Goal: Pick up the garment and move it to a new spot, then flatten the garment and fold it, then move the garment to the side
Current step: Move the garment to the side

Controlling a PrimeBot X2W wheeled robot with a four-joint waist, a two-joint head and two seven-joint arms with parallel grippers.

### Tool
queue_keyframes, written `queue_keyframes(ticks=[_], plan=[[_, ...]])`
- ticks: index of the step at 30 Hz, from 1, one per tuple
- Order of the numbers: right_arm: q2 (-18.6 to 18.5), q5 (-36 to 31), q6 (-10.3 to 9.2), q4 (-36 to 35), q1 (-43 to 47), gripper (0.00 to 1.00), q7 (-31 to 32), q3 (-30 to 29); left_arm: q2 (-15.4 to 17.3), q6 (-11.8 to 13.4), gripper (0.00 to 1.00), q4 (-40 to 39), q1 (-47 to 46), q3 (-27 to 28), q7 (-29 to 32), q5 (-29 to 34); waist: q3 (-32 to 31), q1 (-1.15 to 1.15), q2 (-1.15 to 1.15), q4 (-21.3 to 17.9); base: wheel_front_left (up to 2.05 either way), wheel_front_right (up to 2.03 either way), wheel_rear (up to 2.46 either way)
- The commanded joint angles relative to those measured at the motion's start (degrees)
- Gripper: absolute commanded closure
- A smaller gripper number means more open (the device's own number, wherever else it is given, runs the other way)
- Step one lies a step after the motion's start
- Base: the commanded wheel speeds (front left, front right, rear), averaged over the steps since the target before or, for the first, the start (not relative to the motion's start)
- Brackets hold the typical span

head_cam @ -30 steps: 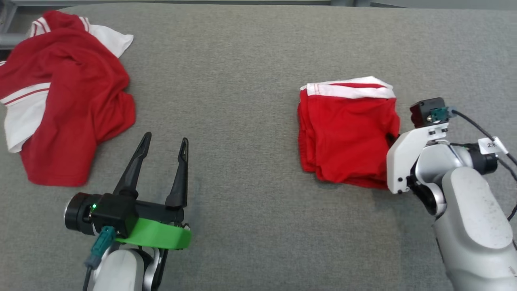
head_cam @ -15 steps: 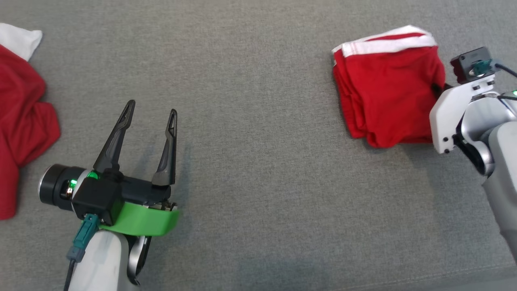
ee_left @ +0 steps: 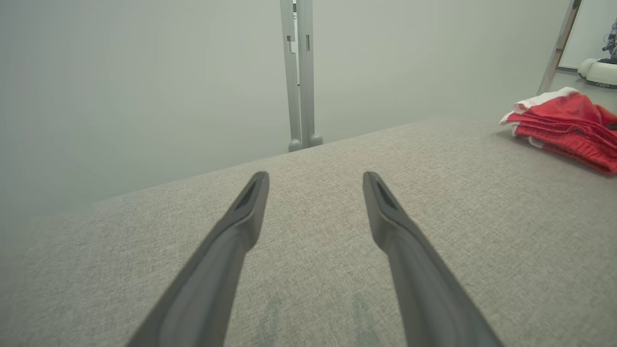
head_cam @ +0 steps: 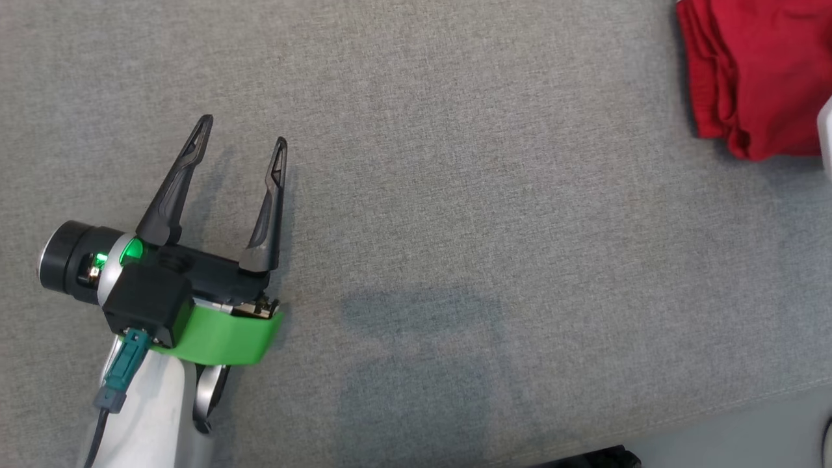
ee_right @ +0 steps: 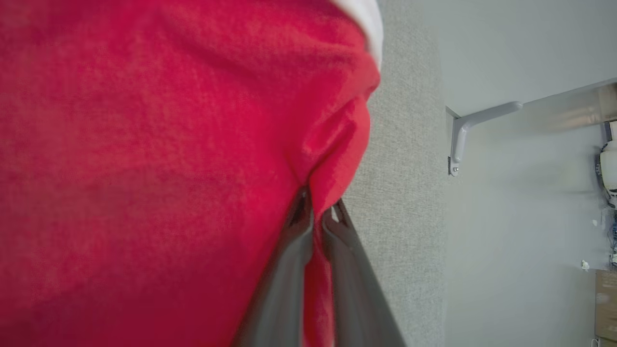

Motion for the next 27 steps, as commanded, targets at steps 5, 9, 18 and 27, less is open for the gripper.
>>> queue_keyframes(ticks=[5, 9, 18, 27], plan=[[-4.64, -1.61, -0.11, 3.13, -3.37, 1.0, -2.55, 2.46, 1.17, -0.09, 0.0, -1.01, -1.65, -0.93, 0.01, 0.49, 3.33, 0.0, 0.0, -0.43, 0.0, 0.0, 0.0], [-8.77, -3.14, -0.11, 5.26, -5.89, 1.0, -5.15, 4.33, 1.64, -0.1, 0.0, -1.6, -1.97, -1.42, 0.01, 0.53, 4.3, 0.0, 0.0, 0.55, 0.0, 0.0, 0.0], [-10.86, -4.37, -0.11, 11.85, -8.64, 0.4, -6.99, 5.51, 1.78, 0.41, 0.0, -3.18, -2.54, -1.97, 0.01, 1.01, 5.27, 0.0, 0.0, 2.47, 0.0, 0.0, 0.0], [-6.96, -5.08, -0.11, 12.63, -3.19, 0.0, -14.59, -6.69, 0.52, 2.67, 0.0, -4.3, -0.9, -1.27, 0.01, 0.91, -0.43, 0.0, 0.0, 4.55, 0.0, 0.0, 0.0]])
